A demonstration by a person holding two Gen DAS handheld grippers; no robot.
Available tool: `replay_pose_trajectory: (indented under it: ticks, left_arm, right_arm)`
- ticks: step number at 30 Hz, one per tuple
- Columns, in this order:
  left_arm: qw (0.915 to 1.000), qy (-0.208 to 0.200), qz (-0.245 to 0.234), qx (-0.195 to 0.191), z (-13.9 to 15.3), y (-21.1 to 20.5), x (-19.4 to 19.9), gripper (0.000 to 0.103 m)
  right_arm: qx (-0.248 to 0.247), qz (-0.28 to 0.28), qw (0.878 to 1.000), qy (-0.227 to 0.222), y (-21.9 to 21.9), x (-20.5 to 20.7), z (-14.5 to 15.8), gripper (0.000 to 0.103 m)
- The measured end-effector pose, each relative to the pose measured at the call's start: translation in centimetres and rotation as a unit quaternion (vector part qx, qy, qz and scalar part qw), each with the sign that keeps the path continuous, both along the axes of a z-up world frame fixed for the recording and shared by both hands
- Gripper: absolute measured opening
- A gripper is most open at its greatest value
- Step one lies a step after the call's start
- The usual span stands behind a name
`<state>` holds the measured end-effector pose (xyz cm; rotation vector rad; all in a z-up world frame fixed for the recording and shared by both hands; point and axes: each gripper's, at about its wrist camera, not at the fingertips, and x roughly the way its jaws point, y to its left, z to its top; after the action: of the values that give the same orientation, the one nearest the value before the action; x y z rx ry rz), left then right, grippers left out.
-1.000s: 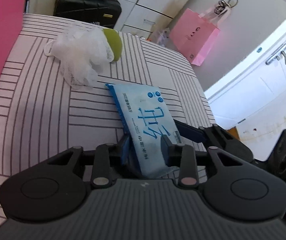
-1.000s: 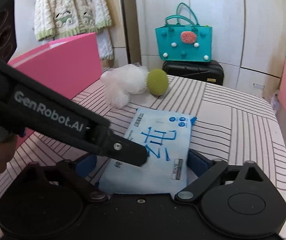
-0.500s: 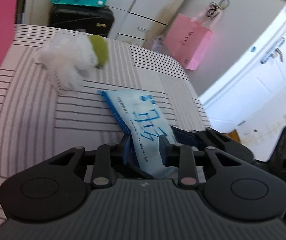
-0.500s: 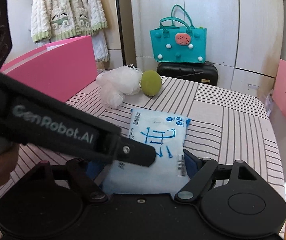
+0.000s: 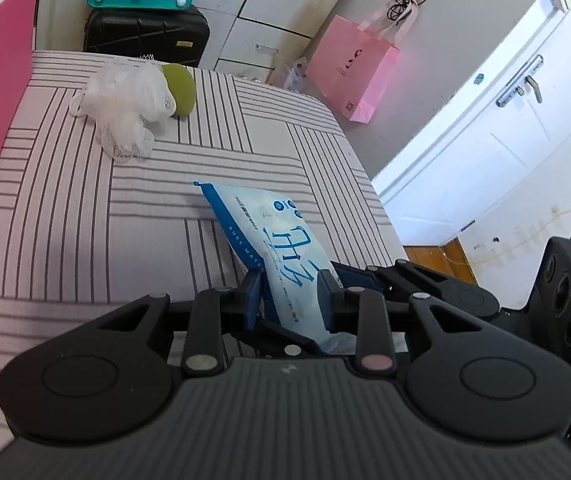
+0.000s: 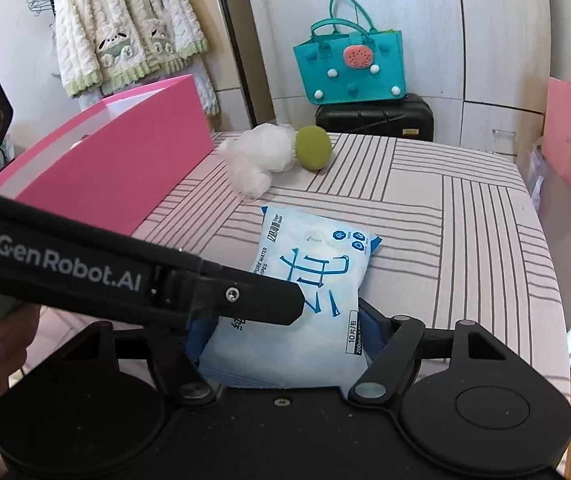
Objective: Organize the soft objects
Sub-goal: 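Lift the wet-wipes pack with both grippers and carry it over the pink box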
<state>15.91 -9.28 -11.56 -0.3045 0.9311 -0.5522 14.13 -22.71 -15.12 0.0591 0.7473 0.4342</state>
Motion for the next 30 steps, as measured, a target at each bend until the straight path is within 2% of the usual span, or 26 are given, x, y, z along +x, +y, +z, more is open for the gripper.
replay_pose_trajectory:
  ticks: [10,18,30]
  left_arm:
    - [0.9996,-0.017,-0.023,0.001,2.8,2.1,-3.5,0.029]
    - [0.9982,-0.028,-0.042,0.033,5.1,3.3,-6.3,0.028]
    - [0.9983,-0.043,-0.024,0.032,8.3,6.6,-10.4,0.028]
  right_arm:
    - [0.029,0.036,0.999,0.002,0.3,-3.2,3.1,0.081]
    - [0.03,0.069,0.997,0.01,1.4,-5.5,5.7,0.081]
    - [0.021,0.111,0.994,-0.007,4.1,-8.8,9.3,0.081]
